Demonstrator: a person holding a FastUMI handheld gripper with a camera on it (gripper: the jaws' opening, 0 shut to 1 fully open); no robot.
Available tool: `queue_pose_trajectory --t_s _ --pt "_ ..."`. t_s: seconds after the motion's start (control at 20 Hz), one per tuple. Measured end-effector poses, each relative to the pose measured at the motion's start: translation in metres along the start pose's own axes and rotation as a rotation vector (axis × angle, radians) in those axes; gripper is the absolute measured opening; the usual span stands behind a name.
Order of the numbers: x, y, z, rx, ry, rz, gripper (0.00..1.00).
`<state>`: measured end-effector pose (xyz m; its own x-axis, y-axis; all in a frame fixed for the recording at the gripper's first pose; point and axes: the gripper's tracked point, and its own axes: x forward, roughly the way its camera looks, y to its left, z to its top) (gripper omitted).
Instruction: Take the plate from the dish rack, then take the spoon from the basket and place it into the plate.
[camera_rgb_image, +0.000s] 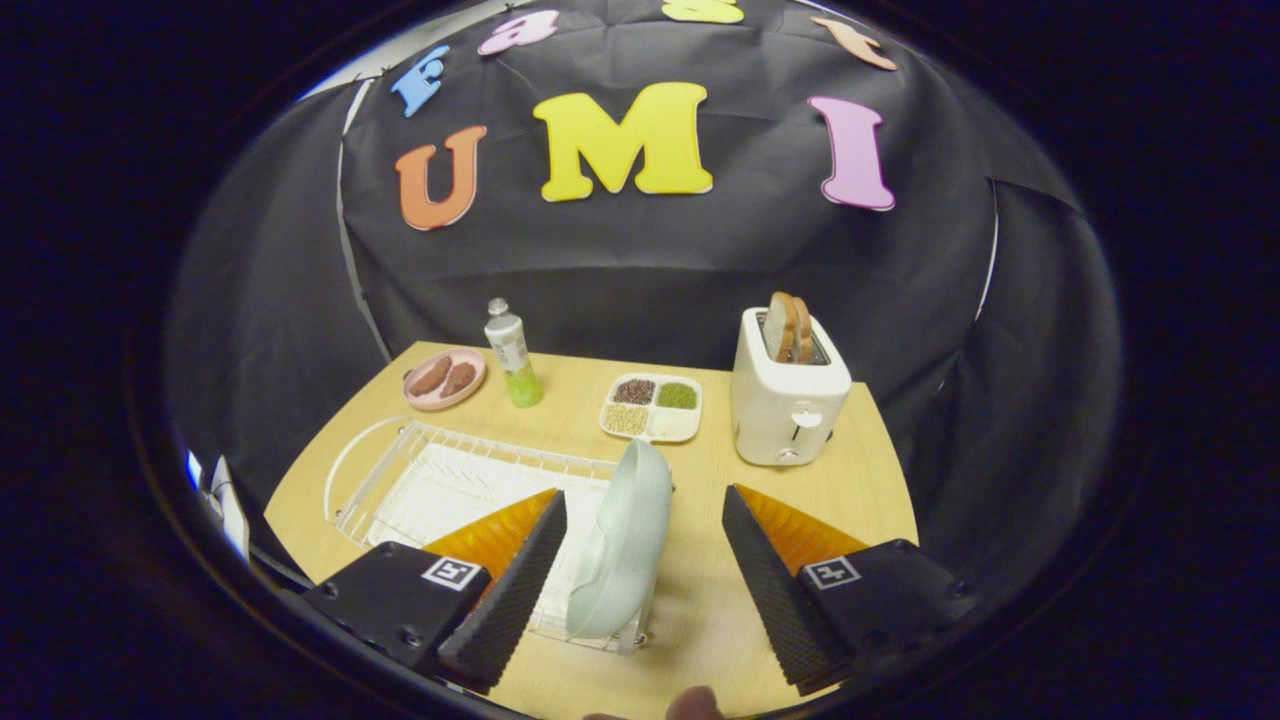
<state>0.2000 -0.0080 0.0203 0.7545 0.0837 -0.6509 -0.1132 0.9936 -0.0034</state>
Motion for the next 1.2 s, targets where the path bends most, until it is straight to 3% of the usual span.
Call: queue_pose_trajectory --t_s 0.3,0.55,0.65,0.8,1.0,1.2 --pt "0.039 0.009 -0.010 0.058 0.132 0.029 0.93" --pt "0.054 0.006 -0.025 0.139 0.204 0.004 0.78" --pt "0.055 0.009 -0.028 0.144 0.227 0.000 0.63" --pt "0.052 0.013 -0.031 0.160 0.244 -0.024 0.54" --pt "0.053 0.013 -0.031 0.172 0.248 -0.102 0.40" --pt "0.048 0.014 -0.026 0.154 0.234 -0.193 0.37"
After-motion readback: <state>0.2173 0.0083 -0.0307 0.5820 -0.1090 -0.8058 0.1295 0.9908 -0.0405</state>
